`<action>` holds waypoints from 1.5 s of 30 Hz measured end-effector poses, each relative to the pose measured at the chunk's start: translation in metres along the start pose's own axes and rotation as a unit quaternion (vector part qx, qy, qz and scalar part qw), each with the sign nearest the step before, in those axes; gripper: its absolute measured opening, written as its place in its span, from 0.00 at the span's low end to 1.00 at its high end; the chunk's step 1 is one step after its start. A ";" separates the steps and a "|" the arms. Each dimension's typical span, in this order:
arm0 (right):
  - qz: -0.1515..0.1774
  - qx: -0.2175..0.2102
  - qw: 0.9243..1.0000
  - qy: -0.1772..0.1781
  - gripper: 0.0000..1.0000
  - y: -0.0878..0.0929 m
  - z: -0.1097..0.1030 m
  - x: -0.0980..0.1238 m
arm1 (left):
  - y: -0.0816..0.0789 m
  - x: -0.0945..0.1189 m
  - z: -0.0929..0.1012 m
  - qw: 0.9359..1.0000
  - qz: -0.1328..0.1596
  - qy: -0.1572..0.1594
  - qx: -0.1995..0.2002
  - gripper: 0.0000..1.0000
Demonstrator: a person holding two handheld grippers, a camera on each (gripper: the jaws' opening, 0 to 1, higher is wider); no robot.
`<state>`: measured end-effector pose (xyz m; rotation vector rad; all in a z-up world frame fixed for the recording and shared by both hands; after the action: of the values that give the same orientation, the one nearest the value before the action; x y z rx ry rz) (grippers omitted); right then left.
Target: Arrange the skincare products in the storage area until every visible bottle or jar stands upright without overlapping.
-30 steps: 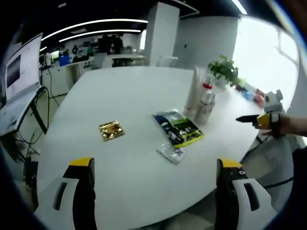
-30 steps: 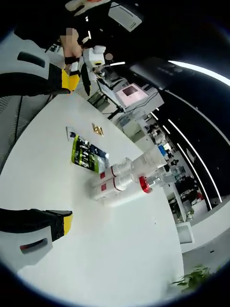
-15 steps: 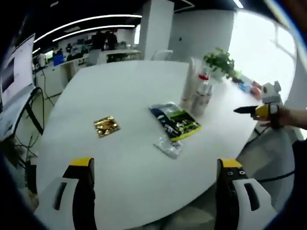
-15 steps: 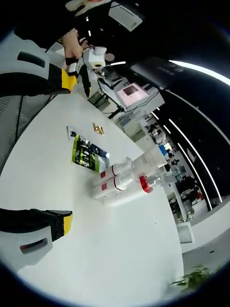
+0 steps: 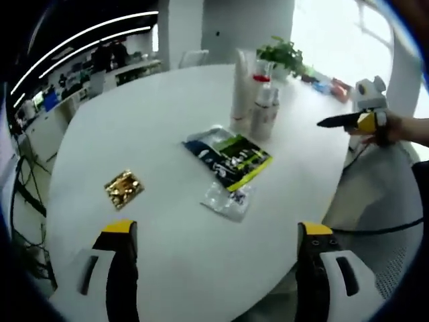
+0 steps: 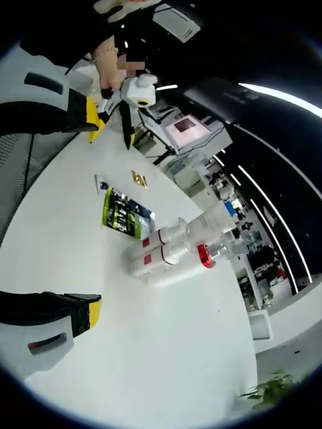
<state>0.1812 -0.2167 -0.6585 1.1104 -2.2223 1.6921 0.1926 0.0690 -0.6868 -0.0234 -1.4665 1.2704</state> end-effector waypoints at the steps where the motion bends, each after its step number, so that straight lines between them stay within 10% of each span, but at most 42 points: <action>1: 0.000 0.000 1.000 0.000 1.00 0.000 0.001 0.000 | -0.001 -0.004 -0.001 1.000 -0.004 0.001 -0.002 0.89; 19: -0.002 -0.005 1.000 0.005 0.99 0.000 0.002 0.000 | -0.008 -0.049 -0.009 0.992 -0.077 0.059 -0.077 0.65; 45: 0.002 -0.019 1.000 0.013 0.98 -0.002 0.008 0.000 | -0.014 -0.080 -0.008 0.963 -0.190 0.111 -0.154 0.42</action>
<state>0.1844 -0.2236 -0.6598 1.0692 -2.2324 1.6500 0.2360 0.0189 -0.7345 -0.0849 -1.3799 0.6985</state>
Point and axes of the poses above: the point that each gripper's makers call its tool centre point, and the gripper's own axes: x roughly backward along the fingers, z roughly to its right, y roughly out of its underside, the point moved 4 cm from there along x, roughly backward along the fingers, and after that the axes turned 15 degrees about y, right-handed, at the moved point
